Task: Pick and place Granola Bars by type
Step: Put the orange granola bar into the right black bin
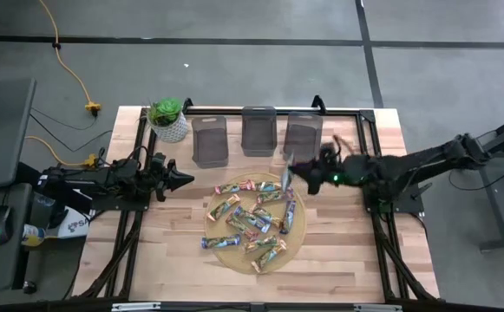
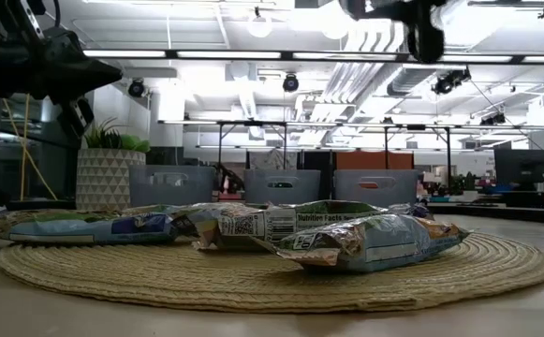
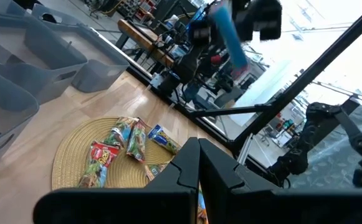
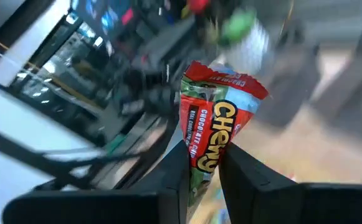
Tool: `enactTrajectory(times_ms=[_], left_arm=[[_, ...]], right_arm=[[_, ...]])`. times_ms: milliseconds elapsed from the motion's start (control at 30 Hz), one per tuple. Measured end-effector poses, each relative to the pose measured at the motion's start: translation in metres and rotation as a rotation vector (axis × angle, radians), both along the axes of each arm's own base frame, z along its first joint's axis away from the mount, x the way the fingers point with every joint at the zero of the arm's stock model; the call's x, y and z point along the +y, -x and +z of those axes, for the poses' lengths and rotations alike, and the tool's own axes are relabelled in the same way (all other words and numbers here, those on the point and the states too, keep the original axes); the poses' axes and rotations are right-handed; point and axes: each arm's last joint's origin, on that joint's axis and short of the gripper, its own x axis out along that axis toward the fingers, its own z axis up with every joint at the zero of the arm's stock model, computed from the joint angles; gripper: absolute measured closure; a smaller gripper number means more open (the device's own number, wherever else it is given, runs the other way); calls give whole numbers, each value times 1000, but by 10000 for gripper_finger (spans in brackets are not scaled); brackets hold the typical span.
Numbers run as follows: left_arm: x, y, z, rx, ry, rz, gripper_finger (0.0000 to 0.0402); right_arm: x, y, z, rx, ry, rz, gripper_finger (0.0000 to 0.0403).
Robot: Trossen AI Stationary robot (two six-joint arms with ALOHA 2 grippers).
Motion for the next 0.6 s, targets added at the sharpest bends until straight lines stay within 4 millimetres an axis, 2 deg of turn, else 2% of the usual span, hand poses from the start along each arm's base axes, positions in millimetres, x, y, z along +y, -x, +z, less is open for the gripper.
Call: enactTrajectory(times_ms=[133,333,467,600], left_arm=[[0,0,0,0,0,0,401],[0,0,0,0,0,-1,401],[0,0,0,0,0,-1,401],[0,0,0,1,0,-1,401]], right_arm=[[-20,-1,37,70,228,-90,340],[-54,-1,70,426,427,-172,340],[-78,-5,77,674,488,-187,340],[-105,-17,67,898,550,-163,340]])
